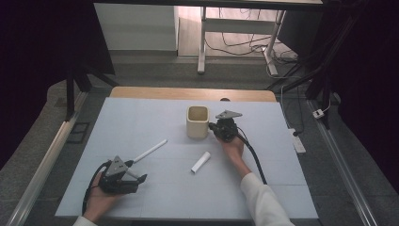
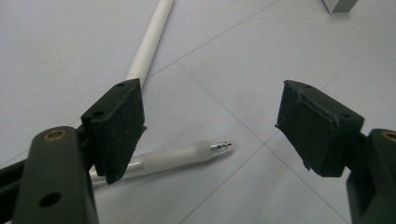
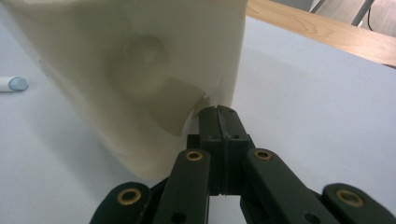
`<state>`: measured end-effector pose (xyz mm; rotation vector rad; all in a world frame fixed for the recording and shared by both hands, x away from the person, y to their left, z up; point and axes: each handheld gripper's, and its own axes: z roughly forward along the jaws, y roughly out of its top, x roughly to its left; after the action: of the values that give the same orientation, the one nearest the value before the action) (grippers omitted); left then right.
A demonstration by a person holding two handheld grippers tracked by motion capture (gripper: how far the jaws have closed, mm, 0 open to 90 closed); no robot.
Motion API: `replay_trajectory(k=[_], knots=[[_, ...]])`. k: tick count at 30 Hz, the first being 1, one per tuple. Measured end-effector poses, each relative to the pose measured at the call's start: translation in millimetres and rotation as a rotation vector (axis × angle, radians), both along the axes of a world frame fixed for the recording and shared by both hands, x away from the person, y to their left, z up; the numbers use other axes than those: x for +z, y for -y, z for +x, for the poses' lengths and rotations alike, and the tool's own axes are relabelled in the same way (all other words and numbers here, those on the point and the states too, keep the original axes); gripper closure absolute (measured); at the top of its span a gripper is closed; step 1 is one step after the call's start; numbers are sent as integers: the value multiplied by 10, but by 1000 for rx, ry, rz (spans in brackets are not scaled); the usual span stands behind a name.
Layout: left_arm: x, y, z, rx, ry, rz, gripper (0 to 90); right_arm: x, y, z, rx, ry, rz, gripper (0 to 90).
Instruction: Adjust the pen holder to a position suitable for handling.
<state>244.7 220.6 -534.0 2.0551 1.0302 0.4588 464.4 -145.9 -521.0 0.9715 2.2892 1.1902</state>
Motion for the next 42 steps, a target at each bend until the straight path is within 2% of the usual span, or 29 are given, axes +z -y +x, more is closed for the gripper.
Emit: replay_trajectory(k=[4, 8, 15, 20, 23, 27, 36, 38, 42], knots=[[1, -10, -7, 1, -1, -1, 230, -5, -48, -9, 9, 9, -8, 890], [-2, -19, -6, 3, -1, -2, 230, -14, -34, 8, 14, 1, 5, 890], [6, -22, -9, 2, 2, -4, 230, 26, -8, -23, 24, 13, -6, 890], [7, -21, -3, 2, 3, -7, 230, 104, 98, -78, 23, 8, 10, 890], [9, -17, -3, -4, 3, -8, 230, 134, 171, -153, 30, 2, -5, 890], [13, -18, -3, -5, 5, -8, 230, 140, 307, -292, 49, 6, -35, 890], [19, -18, -2, -4, 8, -8, 230, 116, 627, -543, 57, -5, -24, 884], [18, -22, -2, -4, 8, -9, 230, 126, 671, -587, 54, 6, -18, 807], [15, -29, -3, -4, 8, -11, 230, 145, 767, -709, 64, -3, 9, 656]])
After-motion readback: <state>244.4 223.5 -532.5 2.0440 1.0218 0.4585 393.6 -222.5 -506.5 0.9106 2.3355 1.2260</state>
